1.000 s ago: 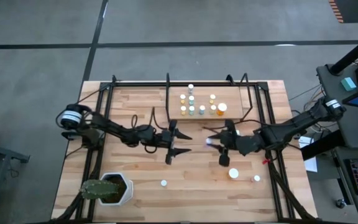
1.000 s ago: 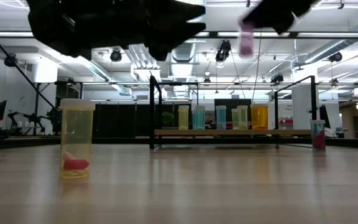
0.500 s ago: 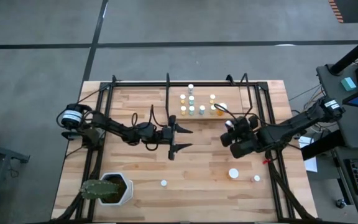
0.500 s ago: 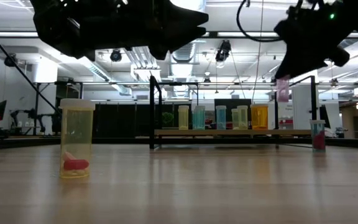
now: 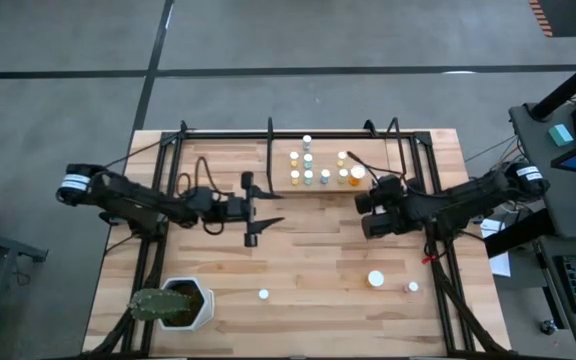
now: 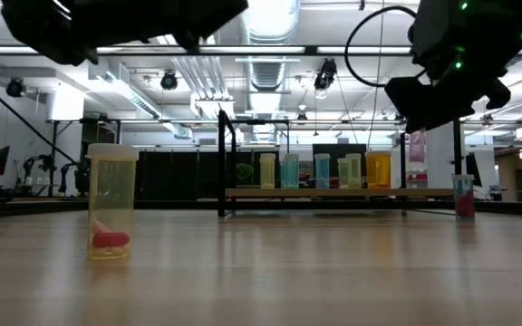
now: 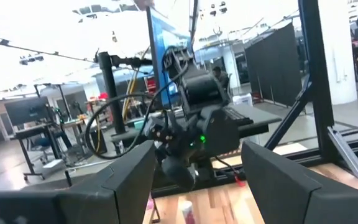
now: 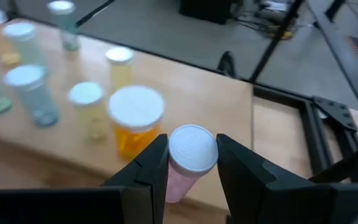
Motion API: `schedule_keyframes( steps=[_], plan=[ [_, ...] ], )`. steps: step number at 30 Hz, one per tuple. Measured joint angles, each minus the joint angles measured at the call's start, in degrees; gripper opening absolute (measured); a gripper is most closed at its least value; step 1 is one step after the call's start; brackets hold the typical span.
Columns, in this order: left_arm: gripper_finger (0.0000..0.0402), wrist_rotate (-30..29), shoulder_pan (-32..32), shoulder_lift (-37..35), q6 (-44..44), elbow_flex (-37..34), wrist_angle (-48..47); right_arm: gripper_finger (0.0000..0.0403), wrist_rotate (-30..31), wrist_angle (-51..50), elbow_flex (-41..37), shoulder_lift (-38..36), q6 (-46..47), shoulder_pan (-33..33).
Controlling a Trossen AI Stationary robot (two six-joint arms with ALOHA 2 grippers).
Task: Pick and place medicine bottles onto shelf by color
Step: Put the pink pill bottle on the shelf
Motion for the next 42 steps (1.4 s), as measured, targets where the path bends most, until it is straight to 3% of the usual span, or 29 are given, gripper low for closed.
schedule_keyframes(
  steps=[13,37,42],
  plan=[
    [0.0224,-2.45,0.0,-7.48,1.7,-5.25,0.06,0.0111,0.45,8.62,-5.58,0.13,0.91,-4.92],
    [0.0224,-2.43,0.0,-8.99,3.18,-6.53,0.37,0.0112,0.54,11.13,-6.17,5.71,0.87,-9.35],
    [0.0224,-2.43,0.0,-8.99,4.12,-6.53,0.54,0.0135,0.59,11.77,-6.17,5.73,1.41,-9.35]
  ],
)
